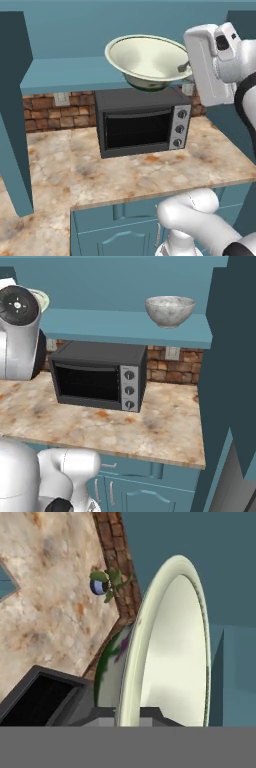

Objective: Move the bowls from the cabinet to the plates on the dining table.

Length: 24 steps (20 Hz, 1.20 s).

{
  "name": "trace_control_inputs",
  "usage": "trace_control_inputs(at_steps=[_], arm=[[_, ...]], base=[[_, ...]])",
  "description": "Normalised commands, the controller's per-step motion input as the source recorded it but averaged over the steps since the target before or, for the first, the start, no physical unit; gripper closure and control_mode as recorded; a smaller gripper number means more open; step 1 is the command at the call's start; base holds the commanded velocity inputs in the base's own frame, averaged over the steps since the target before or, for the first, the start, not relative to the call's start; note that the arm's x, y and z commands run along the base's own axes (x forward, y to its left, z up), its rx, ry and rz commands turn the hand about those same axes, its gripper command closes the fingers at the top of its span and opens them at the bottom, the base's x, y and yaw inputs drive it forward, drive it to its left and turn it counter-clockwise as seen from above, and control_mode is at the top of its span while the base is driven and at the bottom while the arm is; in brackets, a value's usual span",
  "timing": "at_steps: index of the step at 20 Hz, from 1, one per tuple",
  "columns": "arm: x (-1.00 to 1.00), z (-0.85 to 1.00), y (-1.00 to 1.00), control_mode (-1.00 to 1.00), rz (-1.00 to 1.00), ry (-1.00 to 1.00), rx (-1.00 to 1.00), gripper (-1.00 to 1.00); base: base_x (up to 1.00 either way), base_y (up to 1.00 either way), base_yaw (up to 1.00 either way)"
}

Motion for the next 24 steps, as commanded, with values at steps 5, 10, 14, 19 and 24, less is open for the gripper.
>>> trace_control_inputs(at_steps=[5, 10, 14, 19, 24], arm=[[-0.78, -0.22, -0.24, -1.0, -0.01, 0.0, 0.0, 1.0], [-0.67, -0.35, -0.24, -1.0, -0.01, 0.02, 0.0, 1.0], [-0.54, -0.33, -0.31, -1.0, -0.03, 0.04, 0.0, 1.0], [-0.52, -0.29, -0.32, -1.0, -0.03, 0.05, -0.01, 1.0], [-0.31, -0.32, -0.25, -1.0, -0.04, 0.03, -0.01, 1.0]], base=[[0.0, 0.0, 0.0], [0.0, 0.0, 0.0], [0.0, 0.0, 0.0], [0.0, 0.0, 0.0], [0.0, 0.0, 0.0]])
